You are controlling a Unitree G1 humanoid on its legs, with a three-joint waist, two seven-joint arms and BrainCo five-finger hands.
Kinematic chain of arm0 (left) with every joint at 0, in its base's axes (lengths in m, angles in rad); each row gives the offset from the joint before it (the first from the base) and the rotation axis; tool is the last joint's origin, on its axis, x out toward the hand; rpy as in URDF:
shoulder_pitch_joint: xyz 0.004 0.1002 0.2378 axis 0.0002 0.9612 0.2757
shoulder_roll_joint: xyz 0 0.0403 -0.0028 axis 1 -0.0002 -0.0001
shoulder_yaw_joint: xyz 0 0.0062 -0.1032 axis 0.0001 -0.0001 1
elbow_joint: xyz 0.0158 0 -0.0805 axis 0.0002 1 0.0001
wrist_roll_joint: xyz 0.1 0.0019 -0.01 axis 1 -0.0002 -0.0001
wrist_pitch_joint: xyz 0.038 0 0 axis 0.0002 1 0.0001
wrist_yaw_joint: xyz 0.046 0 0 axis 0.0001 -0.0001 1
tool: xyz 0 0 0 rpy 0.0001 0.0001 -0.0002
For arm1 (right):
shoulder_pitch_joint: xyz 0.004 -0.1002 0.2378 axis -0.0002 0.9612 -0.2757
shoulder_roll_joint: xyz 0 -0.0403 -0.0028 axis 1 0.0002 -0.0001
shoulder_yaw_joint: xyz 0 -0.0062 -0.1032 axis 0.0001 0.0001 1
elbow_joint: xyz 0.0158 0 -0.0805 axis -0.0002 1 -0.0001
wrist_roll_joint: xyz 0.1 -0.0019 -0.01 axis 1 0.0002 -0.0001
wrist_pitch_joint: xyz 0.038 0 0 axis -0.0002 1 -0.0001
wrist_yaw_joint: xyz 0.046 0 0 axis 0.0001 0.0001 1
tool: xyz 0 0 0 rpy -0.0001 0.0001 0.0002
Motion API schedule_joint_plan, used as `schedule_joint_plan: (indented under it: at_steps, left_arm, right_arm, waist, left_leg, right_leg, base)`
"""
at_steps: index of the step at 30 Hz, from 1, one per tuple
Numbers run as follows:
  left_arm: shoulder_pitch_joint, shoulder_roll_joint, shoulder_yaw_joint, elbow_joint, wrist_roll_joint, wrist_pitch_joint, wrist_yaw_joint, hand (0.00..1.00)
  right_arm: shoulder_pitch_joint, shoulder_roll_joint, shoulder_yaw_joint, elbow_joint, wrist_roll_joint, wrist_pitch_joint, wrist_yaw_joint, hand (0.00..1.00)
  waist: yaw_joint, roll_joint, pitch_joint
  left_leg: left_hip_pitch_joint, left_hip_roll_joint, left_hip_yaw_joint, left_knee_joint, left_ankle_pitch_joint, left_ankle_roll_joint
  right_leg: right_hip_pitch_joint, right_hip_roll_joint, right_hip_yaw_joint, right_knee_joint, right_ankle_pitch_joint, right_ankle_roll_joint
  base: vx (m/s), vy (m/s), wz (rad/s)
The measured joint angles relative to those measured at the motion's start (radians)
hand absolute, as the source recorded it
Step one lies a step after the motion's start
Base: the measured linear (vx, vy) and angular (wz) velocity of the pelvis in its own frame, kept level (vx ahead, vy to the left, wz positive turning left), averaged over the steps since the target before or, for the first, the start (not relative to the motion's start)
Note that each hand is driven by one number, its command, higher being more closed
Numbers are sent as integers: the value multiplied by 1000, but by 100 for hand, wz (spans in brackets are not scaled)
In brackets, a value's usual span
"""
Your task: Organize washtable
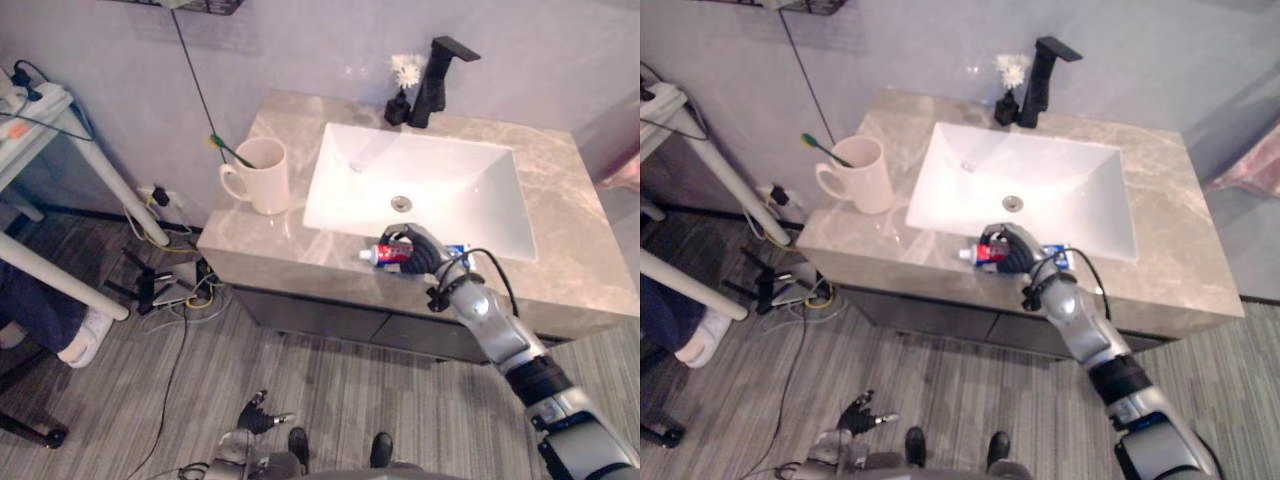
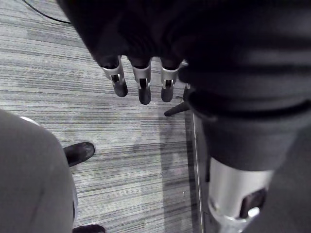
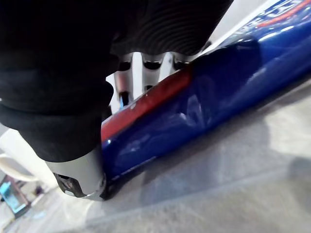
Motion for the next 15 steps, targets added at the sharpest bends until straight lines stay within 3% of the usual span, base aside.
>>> schedule_joint_plan:
  at_steps: [15]
  left_arm:
    - [0,5,1,2,-10,1,-6,0]
  right_arm:
    - [76,11,-37,-89,35,2,3,100]
  waist:
    - [-4,-5,9]
  left_leg:
    - [30,0,-10,-1,-9,0]
  right_leg:
    - [34,-3,-3,4,-14,18]
  base:
    - [-10,-10,2]
